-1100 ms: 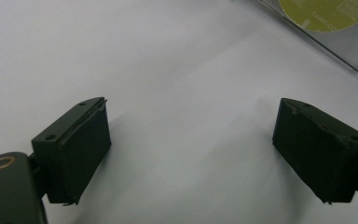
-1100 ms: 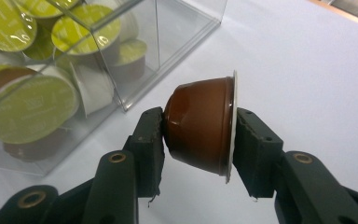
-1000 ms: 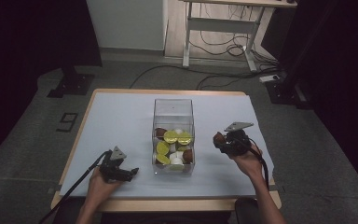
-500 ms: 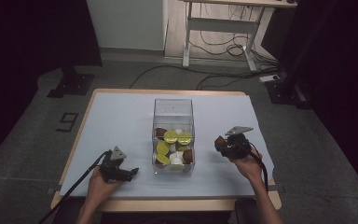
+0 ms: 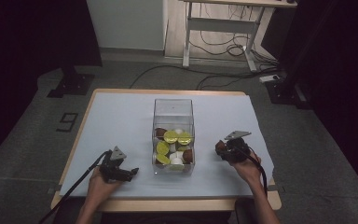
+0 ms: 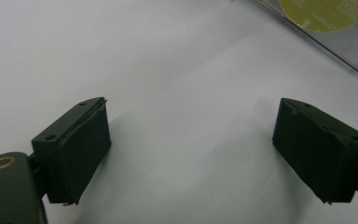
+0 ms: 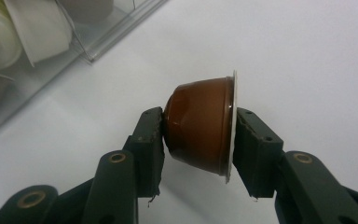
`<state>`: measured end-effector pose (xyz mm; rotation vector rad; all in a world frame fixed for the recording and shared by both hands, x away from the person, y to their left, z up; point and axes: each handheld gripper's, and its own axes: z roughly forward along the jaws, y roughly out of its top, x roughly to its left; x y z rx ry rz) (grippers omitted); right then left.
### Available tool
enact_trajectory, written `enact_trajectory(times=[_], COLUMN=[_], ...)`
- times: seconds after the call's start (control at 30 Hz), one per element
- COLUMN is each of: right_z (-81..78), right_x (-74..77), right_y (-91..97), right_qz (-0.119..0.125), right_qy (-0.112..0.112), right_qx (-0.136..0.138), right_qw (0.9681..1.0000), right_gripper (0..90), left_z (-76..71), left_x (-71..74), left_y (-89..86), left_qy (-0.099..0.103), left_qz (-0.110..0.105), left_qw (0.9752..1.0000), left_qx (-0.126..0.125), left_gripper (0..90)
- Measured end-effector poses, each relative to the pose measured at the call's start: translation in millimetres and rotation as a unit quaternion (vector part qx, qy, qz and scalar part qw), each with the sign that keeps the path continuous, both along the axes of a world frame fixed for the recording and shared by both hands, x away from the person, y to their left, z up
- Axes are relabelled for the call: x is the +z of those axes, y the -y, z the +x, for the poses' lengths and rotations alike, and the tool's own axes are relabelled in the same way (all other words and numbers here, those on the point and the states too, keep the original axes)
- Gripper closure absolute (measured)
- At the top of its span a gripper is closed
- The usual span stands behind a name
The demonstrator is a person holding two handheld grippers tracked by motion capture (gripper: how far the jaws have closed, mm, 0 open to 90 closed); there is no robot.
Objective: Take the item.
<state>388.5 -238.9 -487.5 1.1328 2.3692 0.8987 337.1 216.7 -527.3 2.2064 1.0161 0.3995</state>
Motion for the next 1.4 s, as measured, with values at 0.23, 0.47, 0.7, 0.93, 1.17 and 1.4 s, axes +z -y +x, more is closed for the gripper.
enact_trajectory(times=[0.23,0.47,0.7,0.93,1.17,1.4], right_z=[-0.1,0.0,-0.4,-0.3,-0.8,-2.0], right_x=[-9.6,-15.9,-20.6,-20.3,-20.3,-17.6], right_y=[0.7,-0.5,-1.1,-1.5,-2.3,-2.6], right_qz=[-0.006,-0.013,-0.015,-0.019,-0.021,-0.021], right_qy=[-0.004,-0.007,-0.006,-0.007,-0.008,-0.008], right_qx=[-0.004,-0.003,-0.003,-0.001,0.003,0.004], right_qw=[1.0,0.9999,0.9999,0.9998,0.9997,0.9997], right_gripper=[55.4,55.3,54.9,53.9,51.9,47.0], left_z=[0.0,0.0,0.0,0.0,0.0,0.0], left_x=[0.0,0.0,0.0,0.0,0.0,0.0], left_y=[0.0,0.0,0.0,0.0,0.0,0.0], left_qy=[0.0,0.0,0.0,0.0,0.0,0.0], left_qz=[0.0,0.0,0.0,0.0,0.0,0.0], left_qw=[1.0,1.0,1.0,1.0,1.0,1.0], left_qx=[0.0,0.0,0.0,0.0,0.0,0.0], left_gripper=[10.5,10.5,10.5,10.5,10.5,10.5])
